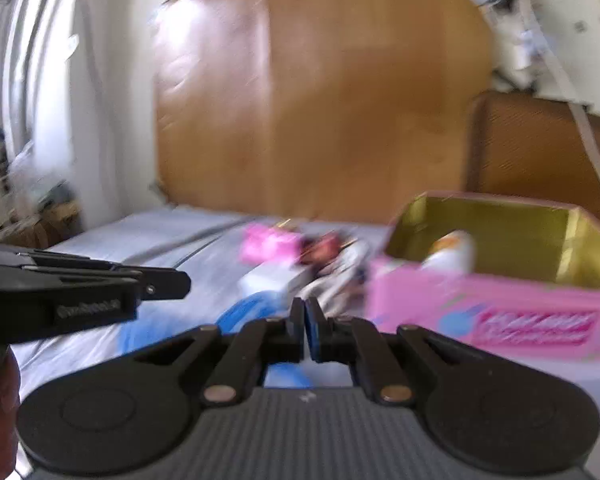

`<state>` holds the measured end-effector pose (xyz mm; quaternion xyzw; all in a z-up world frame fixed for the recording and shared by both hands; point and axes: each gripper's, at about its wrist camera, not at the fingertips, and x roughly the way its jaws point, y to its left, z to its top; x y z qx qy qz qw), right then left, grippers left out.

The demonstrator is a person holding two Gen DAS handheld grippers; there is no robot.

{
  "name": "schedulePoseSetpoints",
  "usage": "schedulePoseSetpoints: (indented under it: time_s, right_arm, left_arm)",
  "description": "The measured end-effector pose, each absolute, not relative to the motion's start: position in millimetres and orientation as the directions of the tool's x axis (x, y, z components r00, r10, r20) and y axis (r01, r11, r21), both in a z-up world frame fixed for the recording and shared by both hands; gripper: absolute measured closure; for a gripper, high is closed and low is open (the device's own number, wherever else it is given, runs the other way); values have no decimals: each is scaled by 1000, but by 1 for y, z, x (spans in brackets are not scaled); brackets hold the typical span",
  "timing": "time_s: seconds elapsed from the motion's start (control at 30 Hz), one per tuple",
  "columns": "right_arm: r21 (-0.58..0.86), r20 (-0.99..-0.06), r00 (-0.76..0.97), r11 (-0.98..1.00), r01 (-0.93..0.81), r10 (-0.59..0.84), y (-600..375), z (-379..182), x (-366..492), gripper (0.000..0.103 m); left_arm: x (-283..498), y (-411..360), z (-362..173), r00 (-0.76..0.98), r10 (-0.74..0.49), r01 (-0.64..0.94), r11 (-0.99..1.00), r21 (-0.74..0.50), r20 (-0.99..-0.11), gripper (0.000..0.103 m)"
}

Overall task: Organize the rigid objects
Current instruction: 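Grasp the blue polka-dot headband band with the right tool, then lift the blue headband over the pink tin and release it inside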

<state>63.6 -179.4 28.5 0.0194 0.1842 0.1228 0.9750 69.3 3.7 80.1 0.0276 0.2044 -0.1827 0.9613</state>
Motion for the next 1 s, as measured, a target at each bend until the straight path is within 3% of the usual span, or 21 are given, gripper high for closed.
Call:
schedulePoseSetpoints:
  time_s: [0.17,0.3,0.33,0.37,0.4,0.47,0.53,0.6,0.63,0.67,0.7,0.73,0.83,0.93,1.0]
  right_arm:
    - [137,-359,888,958,-253,286,-219,33,67,99]
    - [145,-445,807,921,-362,388,-220,16,67,92]
    - [150,-462,786,910,-387,411,-219,11,67,84]
    - [150,-473,769,900,-410,429,-215,6,66,79]
    - [148,-486,752,890,-432,446,-212,2,66,77]
    - [142,-512,722,874,-464,466,-204,-6,66,65]
    - [110,-533,714,874,-474,454,-197,-14,68,58]
    - [89,-562,700,874,-478,440,-193,-21,73,59]
    - [88,-584,686,874,-478,434,-190,-25,77,61]
    - [78,-584,690,876,-476,427,-187,-28,77,75]
    - [59,-584,693,873,-483,423,-185,-28,75,91]
    - [54,-577,699,873,-484,423,-186,-28,73,90]
    - [71,-533,735,887,-455,420,-190,-24,74,93]
    - [88,-469,773,893,-442,428,-191,-10,72,94]
    - [12,-400,834,912,-411,381,-184,0,64,94]
  left_arm:
    - [64,16,91,858,-308,323,946,-36,-411,95]
    - [47,50,70,813,-236,219,971,-97,-532,91]
    - [42,55,64,797,-232,204,972,-113,-558,87]
    - [37,60,57,777,-230,188,973,-133,-586,76]
    - [31,63,49,756,-234,174,972,-157,-611,54]
    - [23,66,37,722,-261,157,964,-215,-641,37]
    - [20,61,26,685,-311,167,947,-273,-659,35]
    - [22,52,15,647,-356,181,931,-318,-674,34]
    - [20,45,14,673,-337,189,939,-287,-659,37]
    - [21,37,12,686,-310,198,950,-241,-658,41]
    - [18,32,12,710,-269,191,963,-189,-651,60]
    - [15,31,11,729,-226,169,974,-150,-646,78]
    - [17,44,11,740,-220,132,974,-183,-636,88]
    - [21,53,19,766,-229,121,969,-215,-600,89]
    - [28,44,34,796,-223,154,974,-168,-563,89]
